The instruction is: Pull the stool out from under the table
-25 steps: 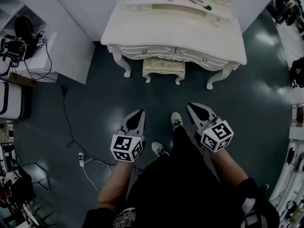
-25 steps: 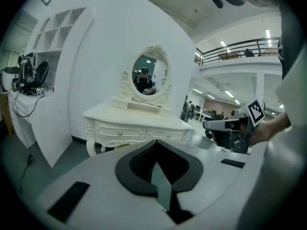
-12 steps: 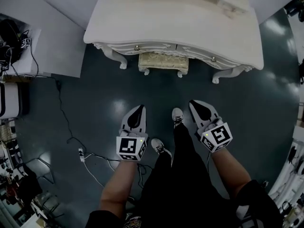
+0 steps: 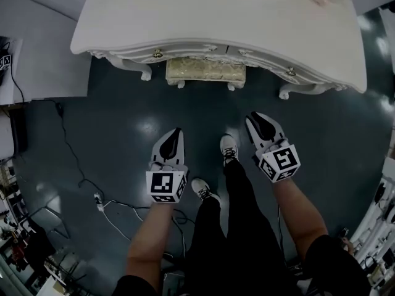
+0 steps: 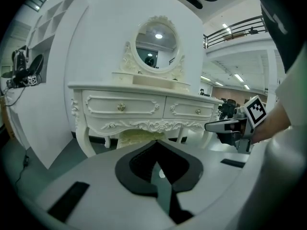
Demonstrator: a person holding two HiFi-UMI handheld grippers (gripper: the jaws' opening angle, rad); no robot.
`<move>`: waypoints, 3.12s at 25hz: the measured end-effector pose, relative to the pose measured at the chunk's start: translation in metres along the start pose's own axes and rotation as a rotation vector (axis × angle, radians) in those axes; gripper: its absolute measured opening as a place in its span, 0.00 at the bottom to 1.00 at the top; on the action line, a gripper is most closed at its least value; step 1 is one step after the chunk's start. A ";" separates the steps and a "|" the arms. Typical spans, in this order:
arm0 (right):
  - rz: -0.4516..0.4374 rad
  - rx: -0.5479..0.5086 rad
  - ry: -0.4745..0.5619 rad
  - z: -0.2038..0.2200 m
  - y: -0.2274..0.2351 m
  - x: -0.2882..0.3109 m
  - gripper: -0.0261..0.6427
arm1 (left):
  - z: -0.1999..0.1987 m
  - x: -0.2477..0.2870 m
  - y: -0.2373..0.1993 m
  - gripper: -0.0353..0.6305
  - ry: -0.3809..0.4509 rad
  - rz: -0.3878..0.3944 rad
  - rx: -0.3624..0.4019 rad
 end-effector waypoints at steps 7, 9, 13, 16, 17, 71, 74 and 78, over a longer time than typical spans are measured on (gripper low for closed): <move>0.071 -0.008 -0.062 0.088 0.044 0.058 0.21 | 0.066 0.061 -0.019 0.06 -0.022 0.030 -0.009; 0.077 -0.012 -0.096 0.114 0.056 0.075 0.23 | 0.085 0.077 -0.023 0.06 -0.036 0.041 -0.017; 0.095 -0.036 -0.148 0.161 0.081 0.112 0.31 | 0.120 0.106 -0.035 0.06 -0.047 0.057 -0.023; 0.117 -0.056 -0.181 0.187 0.101 0.137 0.35 | 0.141 0.121 -0.045 0.06 -0.052 0.064 -0.020; 0.124 -0.059 -0.192 0.195 0.108 0.144 0.37 | 0.148 0.124 -0.048 0.06 -0.055 0.065 -0.019; 0.127 -0.218 -0.284 0.266 0.159 0.242 0.45 | 0.212 0.329 -0.218 0.47 -0.214 -0.080 0.254; 0.131 -0.210 -0.274 0.267 0.159 0.242 0.45 | 0.212 0.331 -0.219 0.47 -0.214 -0.079 0.246; 0.134 -0.205 -0.273 0.266 0.158 0.241 0.45 | 0.211 0.331 -0.219 0.47 -0.220 -0.081 0.246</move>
Point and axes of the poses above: the fingertips, and each gripper's own axes: x forward along the fingers, y to its right, z out of its underside, the point moved 7 cm from there along -x, backward along the fingers, and after that the axes turned 8 degrees about -x, right-handed, at the moved point
